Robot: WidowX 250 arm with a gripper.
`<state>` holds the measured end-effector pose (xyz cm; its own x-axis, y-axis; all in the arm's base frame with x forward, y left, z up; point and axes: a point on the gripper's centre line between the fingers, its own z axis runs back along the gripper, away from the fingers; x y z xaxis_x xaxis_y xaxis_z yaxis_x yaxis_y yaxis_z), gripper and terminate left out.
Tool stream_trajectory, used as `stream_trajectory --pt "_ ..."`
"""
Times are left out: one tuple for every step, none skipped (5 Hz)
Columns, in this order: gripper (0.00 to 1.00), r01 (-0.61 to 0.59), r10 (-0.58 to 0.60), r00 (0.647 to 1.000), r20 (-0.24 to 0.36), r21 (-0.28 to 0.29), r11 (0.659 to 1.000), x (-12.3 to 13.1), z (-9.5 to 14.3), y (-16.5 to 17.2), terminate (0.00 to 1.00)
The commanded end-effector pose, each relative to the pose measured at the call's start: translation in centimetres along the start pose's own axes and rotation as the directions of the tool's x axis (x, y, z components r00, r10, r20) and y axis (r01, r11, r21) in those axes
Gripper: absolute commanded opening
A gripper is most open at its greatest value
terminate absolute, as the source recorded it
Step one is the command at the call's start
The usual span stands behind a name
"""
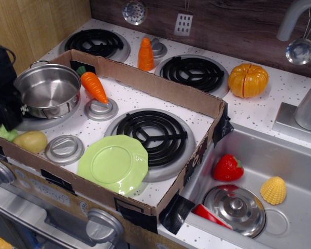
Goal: Put broccoli in pot
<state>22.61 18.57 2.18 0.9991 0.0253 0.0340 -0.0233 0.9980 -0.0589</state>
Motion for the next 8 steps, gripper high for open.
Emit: stream_trajectory --pt "0.0 0.021 -0.022 0.999 0.025 0.058 0.998 1.5 1.8 0.2 0.0" --pt "0.0 0.024 -0.026 0.999 0.021 0.089 0.996 1.7 2.9 0.1 0.0" --pt "0.0 0.039 -0.043 0.999 0.028 0.134 0.99 2.6 5.2 0.1 0.0" --pt "0.0 0.044 -0.05 0.998 0.033 0.178 0.983 3.5 7.7 -0.2 0.0" --pt "0.0 0.036 -0.047 0.998 0.039 0.229 0.973 4.4 10.5 -0.6 0.0" --pt "0.0 0.045 -0.053 0.998 0.033 0.221 0.974 5.4 10.9 -1.4 0.0" --pt "0.0 0.036 -0.054 0.994 0.1 0.173 0.984 5.7 10.1 -2.1 0.0" --pt "0.0 0.059 -0.07 0.989 0.131 0.087 0.994 6.1 7.8 -2.3 0.0"
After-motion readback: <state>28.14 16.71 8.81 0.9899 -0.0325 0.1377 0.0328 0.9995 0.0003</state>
